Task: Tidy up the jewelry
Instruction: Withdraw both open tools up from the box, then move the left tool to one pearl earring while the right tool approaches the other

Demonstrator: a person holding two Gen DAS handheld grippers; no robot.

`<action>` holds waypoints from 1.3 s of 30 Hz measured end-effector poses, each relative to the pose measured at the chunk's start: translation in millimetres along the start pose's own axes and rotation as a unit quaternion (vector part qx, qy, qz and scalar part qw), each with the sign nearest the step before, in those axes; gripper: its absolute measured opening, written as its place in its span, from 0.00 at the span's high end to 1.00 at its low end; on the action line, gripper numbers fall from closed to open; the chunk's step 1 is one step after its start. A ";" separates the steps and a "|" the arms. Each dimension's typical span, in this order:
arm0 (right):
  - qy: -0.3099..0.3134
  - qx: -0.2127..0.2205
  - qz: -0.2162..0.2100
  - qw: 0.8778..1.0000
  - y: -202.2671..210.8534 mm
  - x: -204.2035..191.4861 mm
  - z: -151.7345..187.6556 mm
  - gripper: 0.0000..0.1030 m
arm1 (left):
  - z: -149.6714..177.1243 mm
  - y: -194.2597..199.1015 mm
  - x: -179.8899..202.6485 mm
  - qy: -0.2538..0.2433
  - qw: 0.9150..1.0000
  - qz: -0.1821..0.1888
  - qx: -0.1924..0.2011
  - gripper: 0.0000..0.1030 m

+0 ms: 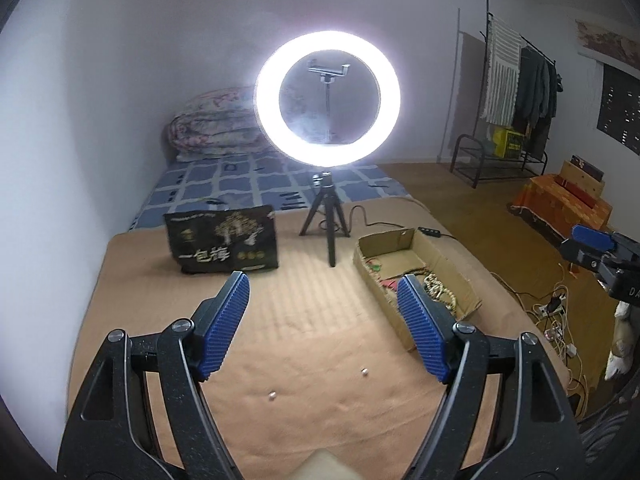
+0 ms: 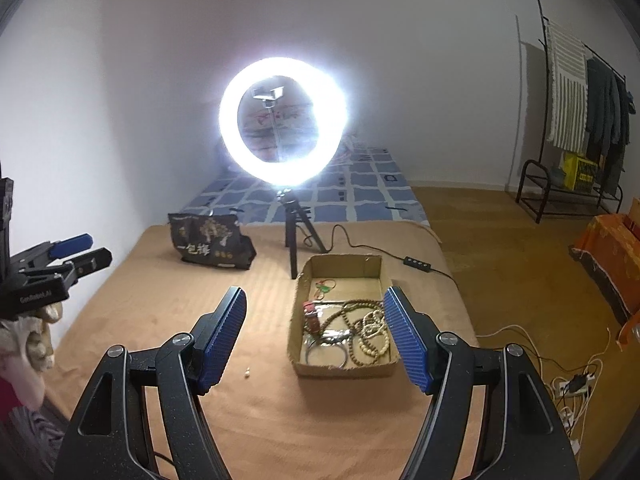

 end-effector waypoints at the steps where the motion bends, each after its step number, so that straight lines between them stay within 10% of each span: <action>1: 0.002 -0.001 -0.002 1.000 1.1 -1.8 2.2 0.31 | 3.7 2.3 -3.1 0.001 1.000 -0.002 0.001 0.23; 27: 0.101 -0.119 -0.022 0.988 -140.7 -80.1 87.3 0.31 | 116.8 -106.1 -67.2 0.038 0.993 -0.016 -0.112 0.24; 39: 0.068 -0.170 -0.069 0.981 -209.9 -87.0 94.3 0.32 | 135.1 -183.4 -71.5 0.045 0.983 -0.001 -0.180 0.58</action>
Point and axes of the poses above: each gripper's, at about its wrist camera, not at the fingertips, and y roughly against the way its jaws point, x to its right, z to its underside, the point moved 2 cm from there along -y, roughly the way its jaws point, and after that the axes turned 15 degrees about -x, right-handed, at the moved point
